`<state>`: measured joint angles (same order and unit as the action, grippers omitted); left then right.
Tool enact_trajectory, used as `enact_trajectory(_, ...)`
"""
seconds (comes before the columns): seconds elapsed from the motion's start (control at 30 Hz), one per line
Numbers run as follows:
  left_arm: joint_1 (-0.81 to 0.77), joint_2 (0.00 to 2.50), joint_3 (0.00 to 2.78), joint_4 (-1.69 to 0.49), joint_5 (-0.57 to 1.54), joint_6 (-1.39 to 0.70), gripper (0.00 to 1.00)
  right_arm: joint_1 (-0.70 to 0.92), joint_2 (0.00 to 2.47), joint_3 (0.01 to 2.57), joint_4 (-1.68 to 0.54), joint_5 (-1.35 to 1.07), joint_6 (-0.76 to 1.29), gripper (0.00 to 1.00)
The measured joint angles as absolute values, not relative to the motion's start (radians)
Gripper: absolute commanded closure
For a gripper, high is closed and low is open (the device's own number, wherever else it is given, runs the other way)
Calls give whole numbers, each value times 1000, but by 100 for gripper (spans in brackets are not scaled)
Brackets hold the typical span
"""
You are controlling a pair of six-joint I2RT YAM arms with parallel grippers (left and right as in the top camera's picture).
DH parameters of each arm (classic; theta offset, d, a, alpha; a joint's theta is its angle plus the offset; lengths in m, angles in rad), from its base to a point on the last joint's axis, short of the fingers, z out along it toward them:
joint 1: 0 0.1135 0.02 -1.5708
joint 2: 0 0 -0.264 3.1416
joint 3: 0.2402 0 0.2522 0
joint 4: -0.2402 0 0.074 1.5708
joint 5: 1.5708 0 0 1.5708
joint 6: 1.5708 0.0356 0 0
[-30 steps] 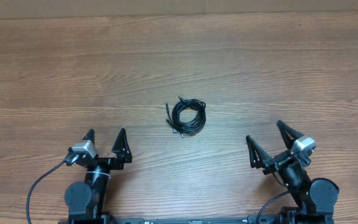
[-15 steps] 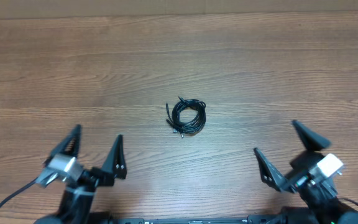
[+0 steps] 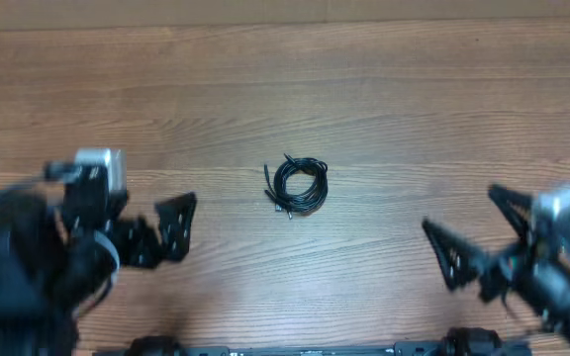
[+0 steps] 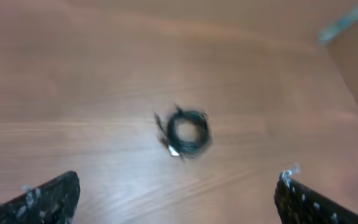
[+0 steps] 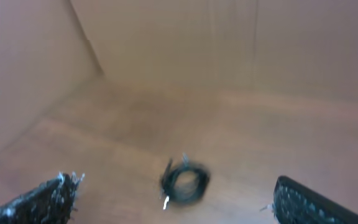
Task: Untangle cables
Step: 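Raise both grippers and move them toward the black cable coil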
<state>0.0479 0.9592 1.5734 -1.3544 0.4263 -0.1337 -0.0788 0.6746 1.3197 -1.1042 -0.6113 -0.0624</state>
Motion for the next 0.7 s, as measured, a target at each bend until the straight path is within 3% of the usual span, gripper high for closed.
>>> enact_trajectory(0.33, 45, 1277, 1650, -1451, 681, -142, 0, -79, 1109, 1407, -1319, -796, 66, 0)
enact_trajectory(0.7, -147, 1531, 1652, -1443, 595, -138, 0, 76, 1481, 1407, -1335, -682, 121, 0)
